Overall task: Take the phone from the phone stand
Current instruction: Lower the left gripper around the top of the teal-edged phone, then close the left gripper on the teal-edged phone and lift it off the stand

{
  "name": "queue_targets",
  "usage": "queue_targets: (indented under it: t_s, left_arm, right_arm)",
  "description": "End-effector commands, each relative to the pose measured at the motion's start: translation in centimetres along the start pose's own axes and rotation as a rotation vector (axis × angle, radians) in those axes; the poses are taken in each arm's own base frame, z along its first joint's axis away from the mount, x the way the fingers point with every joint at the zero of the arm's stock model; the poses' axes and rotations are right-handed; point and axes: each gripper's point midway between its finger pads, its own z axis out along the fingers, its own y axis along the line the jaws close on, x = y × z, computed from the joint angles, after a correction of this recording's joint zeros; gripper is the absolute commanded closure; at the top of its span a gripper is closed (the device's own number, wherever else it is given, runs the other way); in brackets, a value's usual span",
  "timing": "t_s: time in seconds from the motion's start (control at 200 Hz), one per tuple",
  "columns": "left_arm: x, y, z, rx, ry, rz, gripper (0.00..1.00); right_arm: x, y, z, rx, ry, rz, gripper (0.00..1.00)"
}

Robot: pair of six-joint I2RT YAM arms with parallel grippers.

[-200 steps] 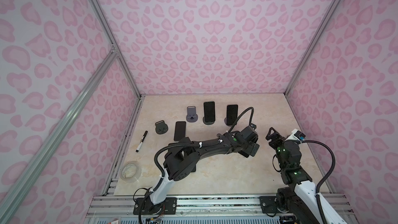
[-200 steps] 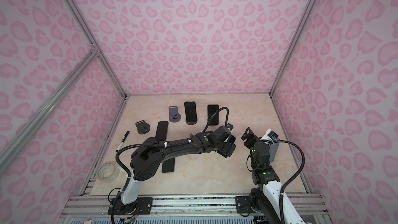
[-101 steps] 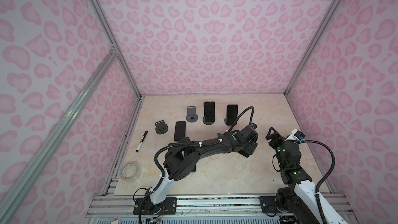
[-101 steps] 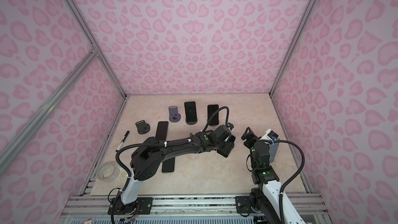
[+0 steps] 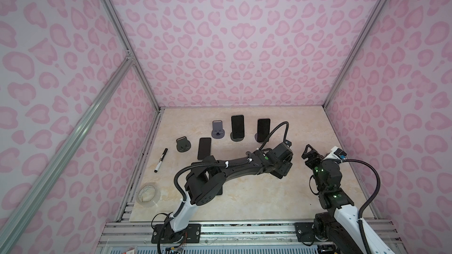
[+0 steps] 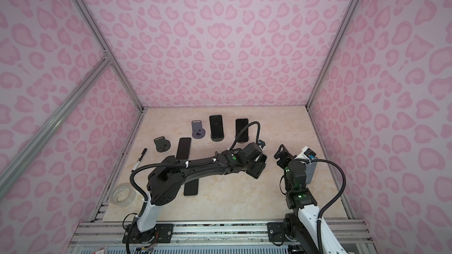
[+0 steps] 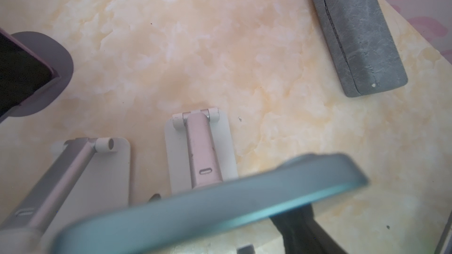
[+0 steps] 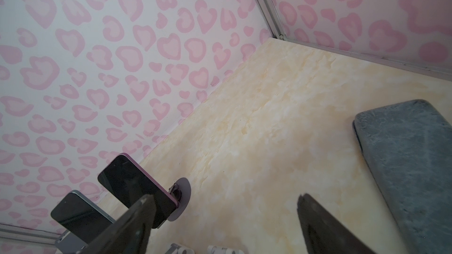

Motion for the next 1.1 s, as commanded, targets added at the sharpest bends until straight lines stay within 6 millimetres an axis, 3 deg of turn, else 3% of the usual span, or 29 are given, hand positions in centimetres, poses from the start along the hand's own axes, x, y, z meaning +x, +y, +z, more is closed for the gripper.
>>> queue_targets:
  t_s: [0.0, 0.415, 0.715, 0.765, 0.9, 1.01, 1.095]
  left_arm:
    - [-1.7, -0.7, -2.3, 0.024, -0.046, 0.026, 0.38]
    - [-3.2, -1.6, -5.1, 0.062, -0.100, 0.054, 0.39]
    - [-4.0, -0.8, -8.0, 0.032, -0.149, 0.064, 0.40]
    - [-4.4, -0.4, -8.9, 0.016, -0.168, 0.066, 0.40]
    - [-4.9, 1.5, -11.5, -0.031, -0.211, 0.056, 0.40]
    - [-5.0, 4.8, -13.4, -0.103, -0.230, 0.022, 0.41]
    - [-5.0, 7.9, -15.3, -0.141, -0.251, -0.037, 0.41]
  right_arm:
    - [0.1, 0.0, 0.0, -0.007, -0.002, 0.005, 0.07]
    - [0.1, 0.2, 0.1, -0.013, 0.000, 0.004, 0.07]
    - [0.2, 0.7, 0.1, -0.041, 0.007, 0.002, 0.07]
    - [0.3, 1.9, 0.1, -0.106, 0.014, -0.012, 0.07]
    - [0.9, 8.2, -2.0, -0.358, 0.012, -0.148, 0.07]
    - [2.2, 12.3, -4.6, -0.514, -0.002, -0.283, 0.07]
    - [3.0, 13.8, -5.6, -0.565, 0.001, -0.342, 0.06]
